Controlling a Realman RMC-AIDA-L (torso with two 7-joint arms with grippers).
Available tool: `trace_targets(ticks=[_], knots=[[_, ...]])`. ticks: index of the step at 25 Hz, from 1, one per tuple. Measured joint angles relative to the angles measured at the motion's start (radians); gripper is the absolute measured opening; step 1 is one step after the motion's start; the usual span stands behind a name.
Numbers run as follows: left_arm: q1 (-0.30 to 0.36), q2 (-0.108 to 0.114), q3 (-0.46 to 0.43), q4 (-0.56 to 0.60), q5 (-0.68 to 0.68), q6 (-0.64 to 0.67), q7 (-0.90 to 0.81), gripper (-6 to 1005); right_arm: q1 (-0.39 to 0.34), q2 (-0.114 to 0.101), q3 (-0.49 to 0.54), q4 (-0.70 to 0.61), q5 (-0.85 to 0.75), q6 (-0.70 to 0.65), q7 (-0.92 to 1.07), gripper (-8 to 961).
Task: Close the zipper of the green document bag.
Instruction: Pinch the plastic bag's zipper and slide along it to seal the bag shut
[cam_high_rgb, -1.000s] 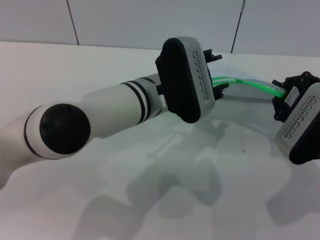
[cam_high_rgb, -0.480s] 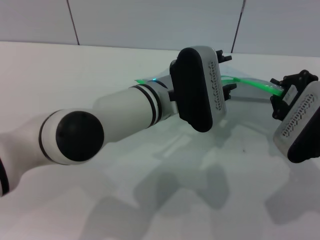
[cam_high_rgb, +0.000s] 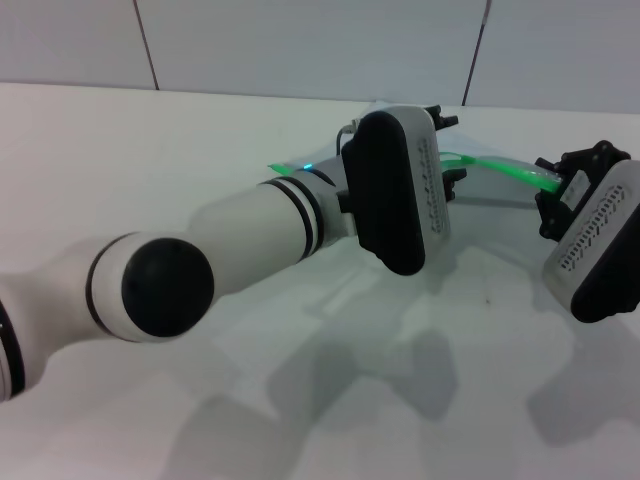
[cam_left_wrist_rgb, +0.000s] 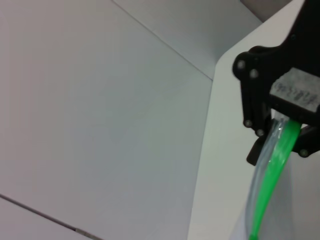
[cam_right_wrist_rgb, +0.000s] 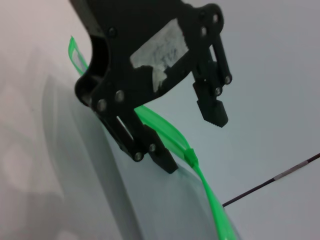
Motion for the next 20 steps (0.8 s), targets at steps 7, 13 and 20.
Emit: trace_targets(ticks=[7, 13, 20], knots=[[-0.033, -0.005, 0.056, 0.044, -0.002, 0.039, -0.023, 573, 0.006, 0.000, -0.001, 0.005, 0.004, 0.000, 0.000, 53], [-0.040, -0.006, 0.076, 0.046, -0.002, 0.058, -0.030, 525, 0.006, 0.000, -0.001, 0.007, 0.004, 0.000, 0.000, 52], [-0.043, -0.006, 0.078, 0.046, -0.001, 0.065, -0.033, 476, 0.006, 0.000, -0.002, 0.007, 0.004, 0.001, -0.001, 52]])
